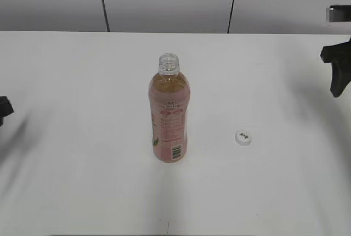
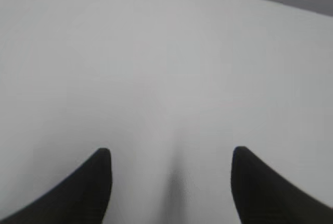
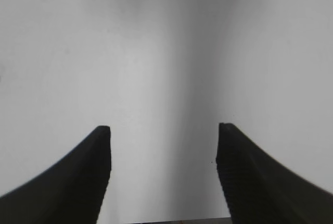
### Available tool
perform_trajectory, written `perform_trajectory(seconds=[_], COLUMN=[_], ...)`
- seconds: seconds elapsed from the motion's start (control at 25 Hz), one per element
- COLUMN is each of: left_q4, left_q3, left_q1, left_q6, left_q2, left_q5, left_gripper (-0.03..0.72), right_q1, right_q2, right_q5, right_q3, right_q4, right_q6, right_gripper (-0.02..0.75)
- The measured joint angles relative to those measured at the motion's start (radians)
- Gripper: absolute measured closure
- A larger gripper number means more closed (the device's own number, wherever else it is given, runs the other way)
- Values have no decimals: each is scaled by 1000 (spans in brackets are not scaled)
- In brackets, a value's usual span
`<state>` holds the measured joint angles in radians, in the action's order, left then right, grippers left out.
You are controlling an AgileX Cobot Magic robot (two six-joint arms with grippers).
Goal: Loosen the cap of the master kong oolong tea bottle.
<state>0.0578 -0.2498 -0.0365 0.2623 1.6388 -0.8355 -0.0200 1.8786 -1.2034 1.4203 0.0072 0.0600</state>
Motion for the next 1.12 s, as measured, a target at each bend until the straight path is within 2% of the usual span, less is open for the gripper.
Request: perform_trajectory(seconds=[0.08,0.24,0.44,0.64,0.88,1.12], left_q4=[-79,-17,-58,-131,-87,-52], left_q3=[-31,-162,-327,-345,-346,-346], left_q1=[-3,-4,-4,-4,-4,-4], left_q6=[0,0,0,0,0,-30], left_q2=[-69,-216,-419,-651,-958,-1124], left_q5=[190,641,1135,1379,1647,1857], left_gripper=[246,252,252,252,252,252], right_q1=[1,1,1,1,1,1], right_q2=[-50,-187,-379,-614,-875,-1152], right_q5=[-13,-12,9,11,-2,-15], right_q3=[-8,-97,-273,-398,-559,-653], right_q4=[-2,-7,-16,-7,8,1], right_q6=[-16,-27,-31,-60,-83,-100], right_gripper=[258,258,258,258,258,258])
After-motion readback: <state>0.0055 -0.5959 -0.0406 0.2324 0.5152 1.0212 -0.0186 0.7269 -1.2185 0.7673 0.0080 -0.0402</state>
